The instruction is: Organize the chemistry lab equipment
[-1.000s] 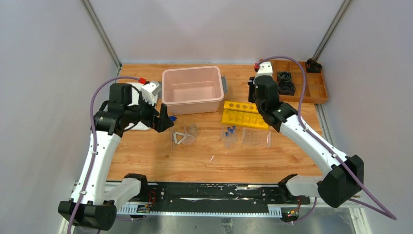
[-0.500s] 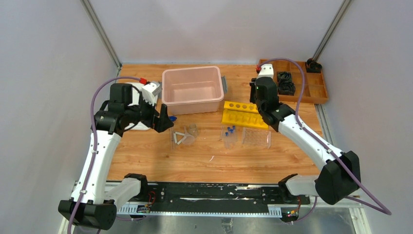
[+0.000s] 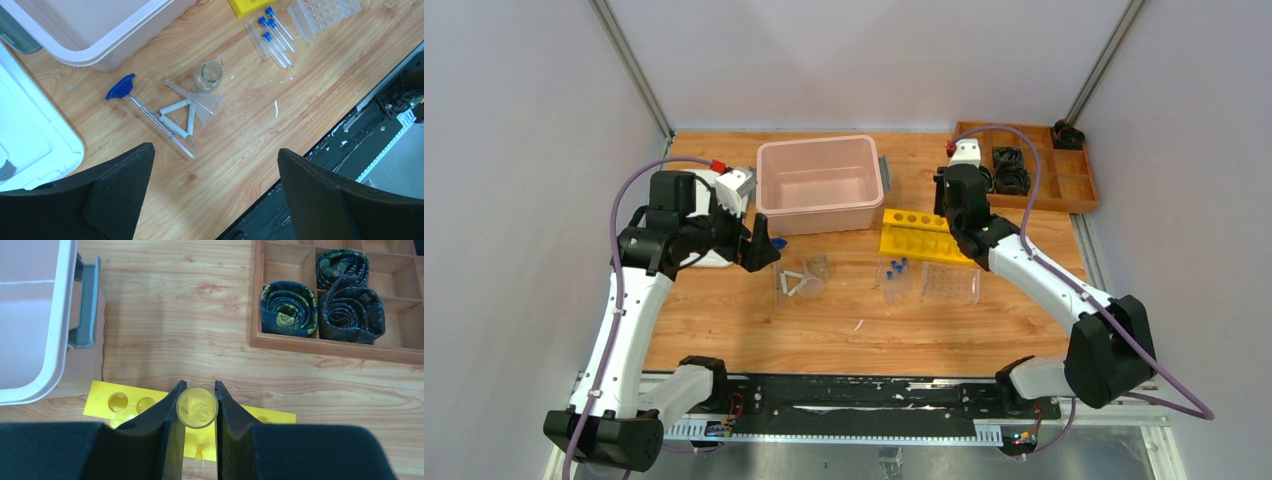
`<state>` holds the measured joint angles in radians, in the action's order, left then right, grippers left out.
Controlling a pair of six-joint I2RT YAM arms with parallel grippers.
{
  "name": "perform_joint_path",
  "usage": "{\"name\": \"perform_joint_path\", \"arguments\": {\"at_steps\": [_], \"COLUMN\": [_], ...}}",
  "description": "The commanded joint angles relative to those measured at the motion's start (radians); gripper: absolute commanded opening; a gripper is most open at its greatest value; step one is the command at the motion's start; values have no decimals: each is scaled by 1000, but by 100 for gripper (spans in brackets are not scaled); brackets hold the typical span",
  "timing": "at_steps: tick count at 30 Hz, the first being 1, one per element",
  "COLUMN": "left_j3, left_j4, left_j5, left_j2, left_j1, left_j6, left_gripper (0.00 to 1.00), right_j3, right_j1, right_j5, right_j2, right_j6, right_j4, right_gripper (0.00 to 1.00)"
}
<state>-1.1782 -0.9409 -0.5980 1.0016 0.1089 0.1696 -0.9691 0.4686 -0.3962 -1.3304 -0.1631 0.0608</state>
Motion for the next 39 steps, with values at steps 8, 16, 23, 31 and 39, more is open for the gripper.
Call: {"name": "perform_joint_path", "arguments": {"at_steps": [8,16,23,31,39], "left_j3": [-32,-30,-39,-52,-54], "left_j4": [-4,-4,-4,-5,-12], "left_j5": [25,30,27,33,37], "left_j2": [-6,-10,-16,-26,-27], "left_j1": [6,6,6,6,6], "left_j6": [21,26,19,11,7], "left_gripper": [100,100,100,100,100], "right_j3": [53,31,-55,-273,-94], "right_j1": [-14,-13,-7,128,337], "right_j5": [30,49,39,-24,98], "right_j2": [-42,-39,14,32,3], "right_j6": [-56,-55,-88,-187,-345], "right_j4": [78,25,-110,-453,-466], "right_gripper": [23,44,66,56,42]}}
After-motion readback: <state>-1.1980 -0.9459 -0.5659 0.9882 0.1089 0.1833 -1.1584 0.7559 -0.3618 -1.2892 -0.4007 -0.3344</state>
